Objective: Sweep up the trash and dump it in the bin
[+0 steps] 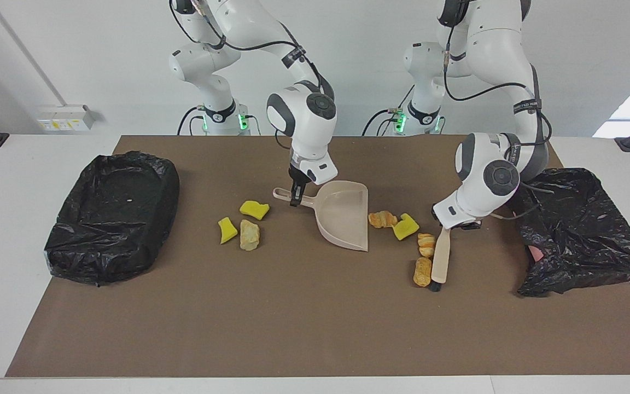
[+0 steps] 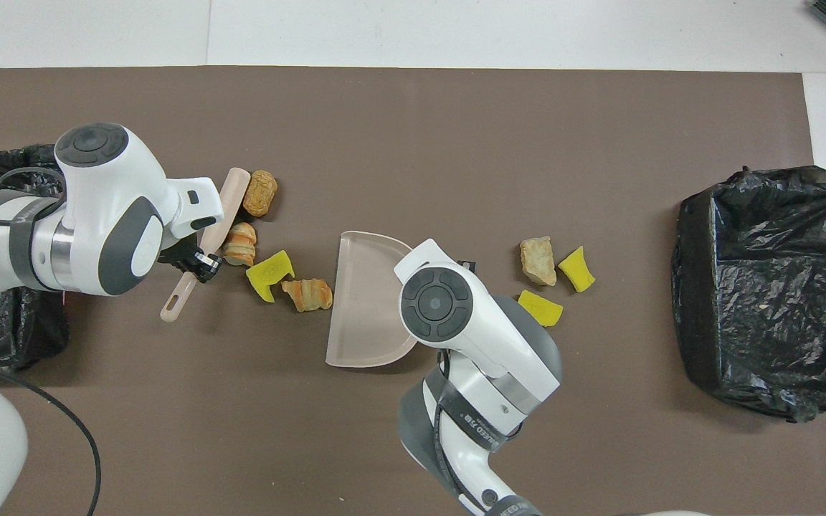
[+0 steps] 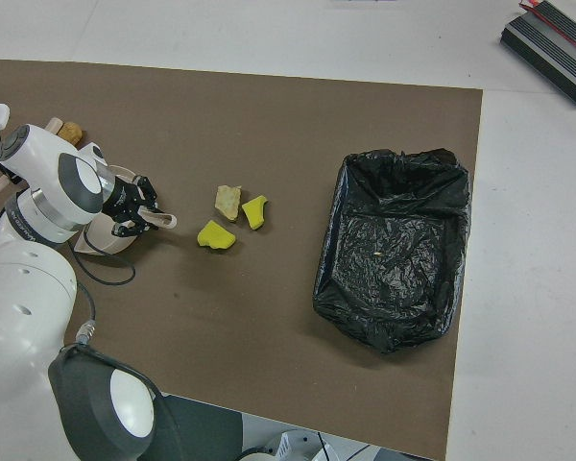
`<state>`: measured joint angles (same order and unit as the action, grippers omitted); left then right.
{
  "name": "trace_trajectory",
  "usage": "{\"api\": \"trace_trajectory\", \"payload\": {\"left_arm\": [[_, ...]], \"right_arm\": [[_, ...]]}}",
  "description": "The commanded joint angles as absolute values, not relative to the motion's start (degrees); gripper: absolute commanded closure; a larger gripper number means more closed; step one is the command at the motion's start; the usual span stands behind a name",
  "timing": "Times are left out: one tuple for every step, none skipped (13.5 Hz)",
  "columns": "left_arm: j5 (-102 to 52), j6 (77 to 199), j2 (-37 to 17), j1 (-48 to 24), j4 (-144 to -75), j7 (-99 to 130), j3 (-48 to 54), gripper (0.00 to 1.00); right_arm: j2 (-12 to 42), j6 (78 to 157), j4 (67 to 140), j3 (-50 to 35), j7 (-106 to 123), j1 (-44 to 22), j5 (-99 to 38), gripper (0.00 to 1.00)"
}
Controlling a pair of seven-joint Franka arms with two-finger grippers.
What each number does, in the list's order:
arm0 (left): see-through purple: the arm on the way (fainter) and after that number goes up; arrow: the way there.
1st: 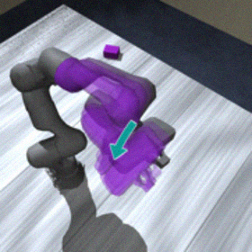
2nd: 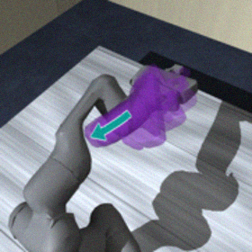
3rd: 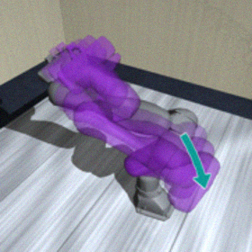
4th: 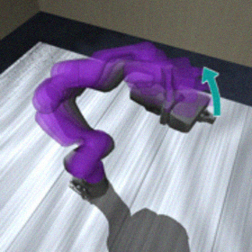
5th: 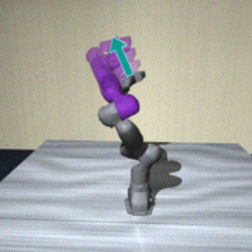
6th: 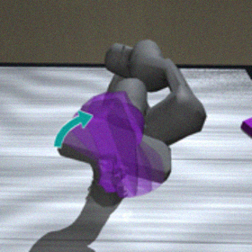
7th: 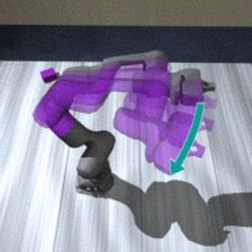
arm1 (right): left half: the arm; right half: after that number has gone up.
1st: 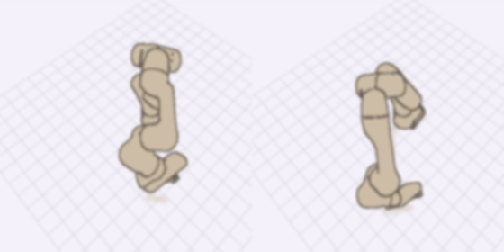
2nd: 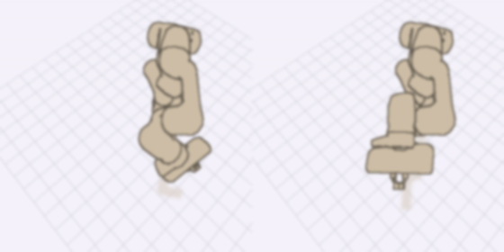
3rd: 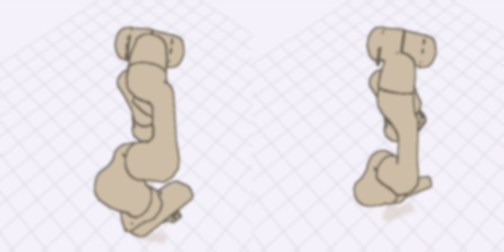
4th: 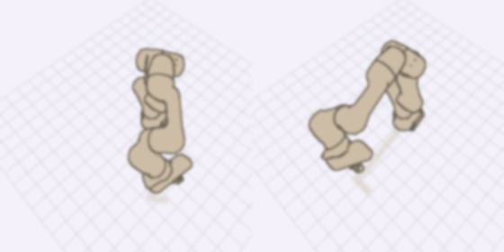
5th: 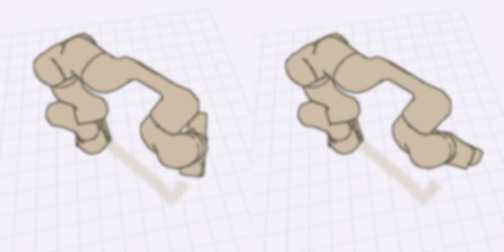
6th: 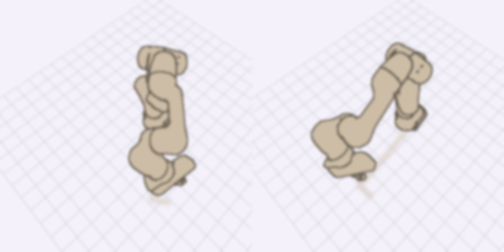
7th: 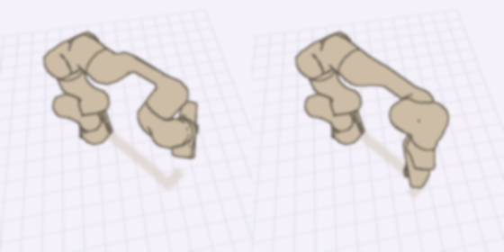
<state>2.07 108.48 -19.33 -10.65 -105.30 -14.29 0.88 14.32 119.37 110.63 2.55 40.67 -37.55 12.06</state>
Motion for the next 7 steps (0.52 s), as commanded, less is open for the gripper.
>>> {"api": "trace_trajectory", "payload": {"left_arm": [[1.9, 104.8, -17.8, -15.5, -106.8, -12.8, 0.4, 1.0], [1.1, 104.0, -17.4, -16.8, -107.1, -11.3, 0.4, 1.0], [0.3, 103.5, -16.6, -18.5, -108.0, -10.9, 0.4, 1.0], [-0.9, 103.4, -16.1, -19.8, -109.0, -10.7, 0.4, 1.0], [-3.1, 103.4, -15.6, -21.7, -109.8, -9.4, 0.4, 1.0], [-4.8, 103.4, -14.8, -23.7, -110.7, -7.8, 0.4, 1.0], [-7.5, 103.5, -14.2, -26.0, -111.7, -5.6, 0.4, 1.0]], "right_arm": [[15.4, 119.4, 109.6, 2.4, 38.7, -37.4, 12.9, 1.0], [15.5, 119.6, 109.7, 2.4, 38.7, -37.1, 12.9, 1.0], [15.6, 119.8, 109.6, 2.4, 38.7, -37.0, 12.9, 1.0], [15.6, 119.8, 109.6, 2.5, 38.7, -37.0, 12.9, 1.0], [15.6, 119.8, 109.7, 2.5, 38.7, -37.0, 13.0, 1.0], [15.6, 119.8, 109.7, 2.5, 38.7, -36.8, 13.1, 1.0], [15.7, 120.0, 109.6, 2.5, 38.7, -36.7, 13.1, 1.0]]}}
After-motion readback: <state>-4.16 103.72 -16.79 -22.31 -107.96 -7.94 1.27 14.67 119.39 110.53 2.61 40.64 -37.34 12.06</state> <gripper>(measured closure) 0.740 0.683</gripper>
